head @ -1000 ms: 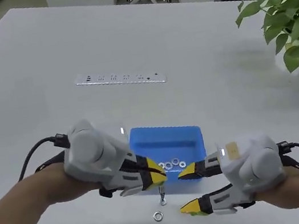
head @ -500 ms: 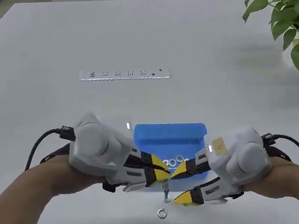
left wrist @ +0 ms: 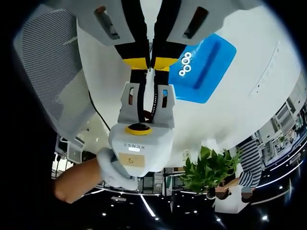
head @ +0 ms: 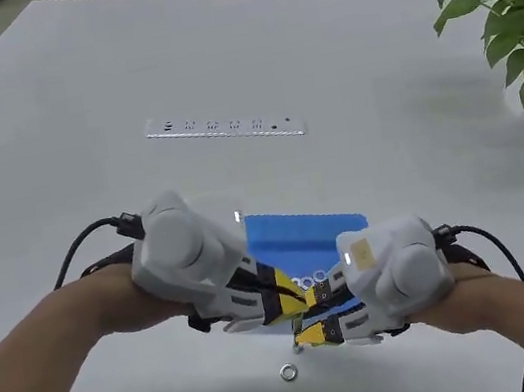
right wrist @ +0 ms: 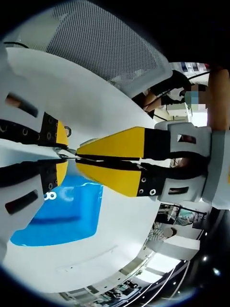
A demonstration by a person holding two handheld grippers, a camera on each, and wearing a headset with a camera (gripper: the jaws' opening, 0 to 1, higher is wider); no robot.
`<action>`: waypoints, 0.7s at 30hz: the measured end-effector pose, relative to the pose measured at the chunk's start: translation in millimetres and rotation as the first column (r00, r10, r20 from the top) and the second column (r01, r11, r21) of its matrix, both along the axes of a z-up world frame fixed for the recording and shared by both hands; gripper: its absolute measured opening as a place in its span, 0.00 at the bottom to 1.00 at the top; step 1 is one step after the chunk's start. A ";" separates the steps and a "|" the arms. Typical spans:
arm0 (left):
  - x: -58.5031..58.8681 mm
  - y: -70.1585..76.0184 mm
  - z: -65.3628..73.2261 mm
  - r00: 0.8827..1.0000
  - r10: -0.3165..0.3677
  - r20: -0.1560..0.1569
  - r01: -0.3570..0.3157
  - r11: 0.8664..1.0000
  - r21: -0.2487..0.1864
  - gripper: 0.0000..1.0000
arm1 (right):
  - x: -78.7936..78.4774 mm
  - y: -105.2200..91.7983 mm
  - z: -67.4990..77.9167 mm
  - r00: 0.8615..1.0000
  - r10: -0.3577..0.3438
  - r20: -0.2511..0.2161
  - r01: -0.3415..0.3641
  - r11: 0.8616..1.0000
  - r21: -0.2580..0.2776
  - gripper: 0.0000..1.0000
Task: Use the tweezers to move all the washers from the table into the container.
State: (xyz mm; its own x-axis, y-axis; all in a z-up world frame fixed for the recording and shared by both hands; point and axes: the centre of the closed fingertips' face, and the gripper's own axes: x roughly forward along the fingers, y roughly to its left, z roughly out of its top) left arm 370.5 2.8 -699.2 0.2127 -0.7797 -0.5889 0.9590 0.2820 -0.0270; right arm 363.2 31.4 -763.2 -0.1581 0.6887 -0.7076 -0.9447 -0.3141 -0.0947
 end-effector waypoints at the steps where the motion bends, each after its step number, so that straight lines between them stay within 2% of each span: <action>1: 0.2 0.6 -0.5 1.000 0.000 -0.001 0.000 1.000 0.000 0.05 | -0.4 0.1 -0.3 1.000 0.004 0.001 -0.004 1.000 -0.003 0.11; 6: -0.6 0.8 -0.4 1.000 -0.001 -0.002 0.001 1.000 0.002 0.05 | -1.7 0.6 -3.1 0.999 0.028 0.017 -0.027 0.999 -0.024 0.10; 11: -0.6 1.3 -0.9 1.000 -0.002 -0.001 0.002 1.000 0.005 0.05 | -1.0 -0.4 -5.3 1.000 0.020 0.017 -0.019 0.999 -0.043 0.10; 21: -1.2 1.4 -0.9 1.000 -0.010 0.014 0.009 1.000 0.024 0.05 | -0.8 1.8 -4.9 1.000 0.004 0.002 -0.004 0.999 -0.039 0.09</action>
State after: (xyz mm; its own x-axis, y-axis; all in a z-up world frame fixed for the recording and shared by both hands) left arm 369.4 4.2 -700.1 0.2138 -0.7672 -0.6047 0.9619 0.2734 -0.0068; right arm 362.3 33.2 -768.1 -0.1590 0.6599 -0.7344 -0.9431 -0.3215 -0.0847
